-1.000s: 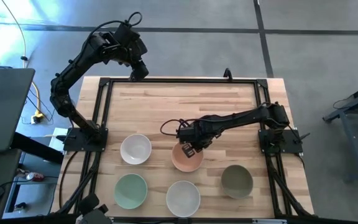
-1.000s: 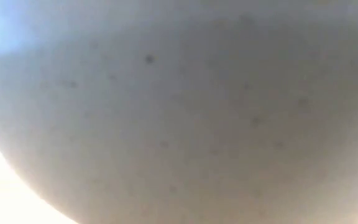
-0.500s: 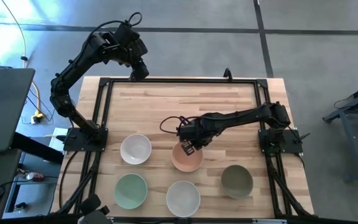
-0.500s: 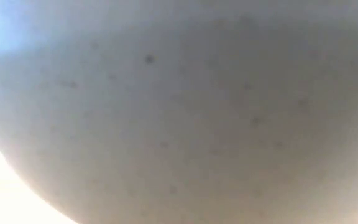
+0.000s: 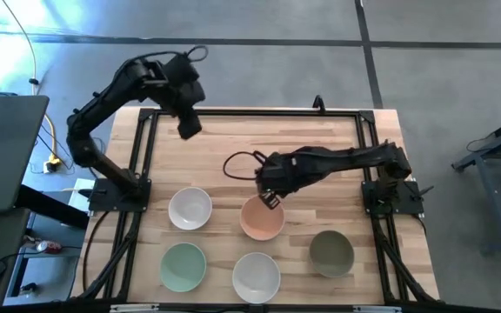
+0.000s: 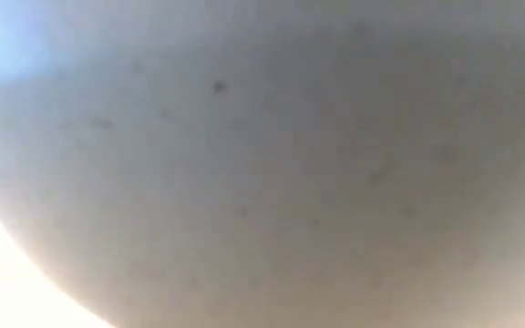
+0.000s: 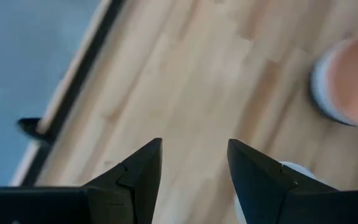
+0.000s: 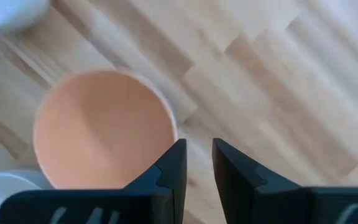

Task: Nest bowls inside each other
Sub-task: Stack the top white bowl on top of the orange bowl

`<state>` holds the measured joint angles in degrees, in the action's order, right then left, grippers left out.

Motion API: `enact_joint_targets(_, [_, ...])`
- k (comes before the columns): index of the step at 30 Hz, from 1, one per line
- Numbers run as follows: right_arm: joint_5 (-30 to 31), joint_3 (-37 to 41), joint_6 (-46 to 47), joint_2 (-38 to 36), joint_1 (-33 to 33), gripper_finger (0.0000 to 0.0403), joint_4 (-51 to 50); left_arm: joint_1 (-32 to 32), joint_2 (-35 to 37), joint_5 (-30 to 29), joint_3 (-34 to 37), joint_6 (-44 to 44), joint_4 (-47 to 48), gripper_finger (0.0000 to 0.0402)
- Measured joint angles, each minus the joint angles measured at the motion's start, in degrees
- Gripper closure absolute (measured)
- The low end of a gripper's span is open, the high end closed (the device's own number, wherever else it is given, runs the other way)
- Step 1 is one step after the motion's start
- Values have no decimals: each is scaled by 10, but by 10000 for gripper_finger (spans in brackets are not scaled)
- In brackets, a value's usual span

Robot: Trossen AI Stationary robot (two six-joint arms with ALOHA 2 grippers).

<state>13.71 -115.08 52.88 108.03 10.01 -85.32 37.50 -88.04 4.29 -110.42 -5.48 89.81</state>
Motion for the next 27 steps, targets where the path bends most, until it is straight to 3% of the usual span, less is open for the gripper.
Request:
enact_joint_targets(7, [97,-31,-67,-62,24,336,-5,-92,40,-9,72,104,2,229])
enact_joint_targets(17, [188,22,-91,-197,62,336,4,-235,96,-74,225,241,-31,229])
enact_joint_targets(27, [224,113,-139,-336,96,336,164,-301,100,-95,383,306,-115,229])
